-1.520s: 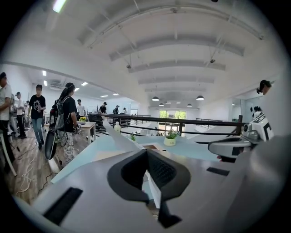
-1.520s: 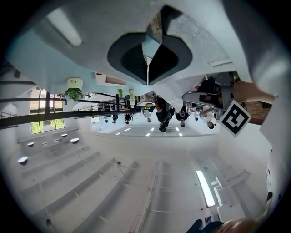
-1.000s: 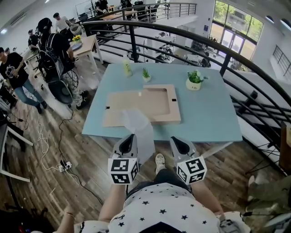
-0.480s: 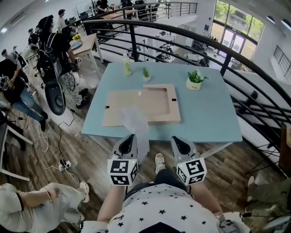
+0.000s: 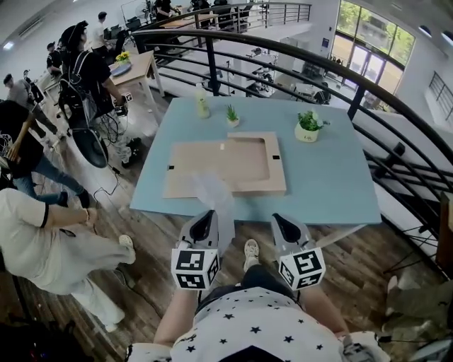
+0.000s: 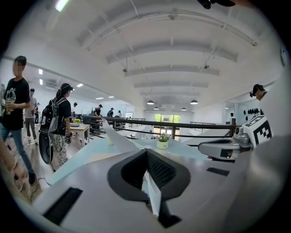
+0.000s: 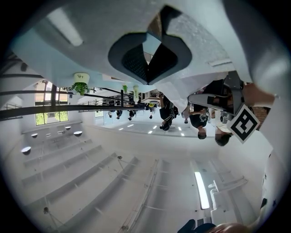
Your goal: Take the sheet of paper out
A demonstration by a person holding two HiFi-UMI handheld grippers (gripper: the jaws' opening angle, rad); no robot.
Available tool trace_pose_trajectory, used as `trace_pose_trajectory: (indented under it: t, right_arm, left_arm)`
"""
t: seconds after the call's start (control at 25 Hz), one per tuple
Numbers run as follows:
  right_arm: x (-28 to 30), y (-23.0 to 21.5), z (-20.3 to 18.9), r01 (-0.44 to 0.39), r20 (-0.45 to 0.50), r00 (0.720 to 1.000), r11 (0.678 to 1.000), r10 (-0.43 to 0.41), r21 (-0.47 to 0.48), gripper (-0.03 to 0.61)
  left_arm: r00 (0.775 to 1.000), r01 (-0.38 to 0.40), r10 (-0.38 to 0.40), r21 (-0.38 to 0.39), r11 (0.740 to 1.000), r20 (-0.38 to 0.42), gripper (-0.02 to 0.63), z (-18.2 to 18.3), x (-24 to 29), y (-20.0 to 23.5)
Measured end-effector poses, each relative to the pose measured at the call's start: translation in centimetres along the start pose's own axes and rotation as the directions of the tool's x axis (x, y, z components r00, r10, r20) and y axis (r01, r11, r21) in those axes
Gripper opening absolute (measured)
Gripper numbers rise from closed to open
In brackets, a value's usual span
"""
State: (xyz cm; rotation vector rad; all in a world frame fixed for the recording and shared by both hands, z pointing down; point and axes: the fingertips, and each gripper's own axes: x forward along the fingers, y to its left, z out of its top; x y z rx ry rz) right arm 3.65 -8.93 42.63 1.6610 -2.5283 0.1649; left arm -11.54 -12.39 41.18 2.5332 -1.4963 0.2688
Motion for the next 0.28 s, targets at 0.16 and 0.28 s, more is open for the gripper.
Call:
trace_pose_trajectory:
  t: [0.16,0.28]
  right_arm:
    - [0.42,0.22,-0.06,-0.003,-0.002,1.0,1.0,0.003,-0.003,0.006]
    - [0.78,0.11,-0.12,-0.006,-0.001,1.0,1.0,0.006,-0.003,0.006]
  left_arm:
    - [1.0,0.001,-0.001,-0.005,1.0,0.003,0.0,0.02,0.0,0.29]
    - [1.0,0.002,-0.002,-0.006,1.0,0.007,0.0,0.09,0.25,0.34]
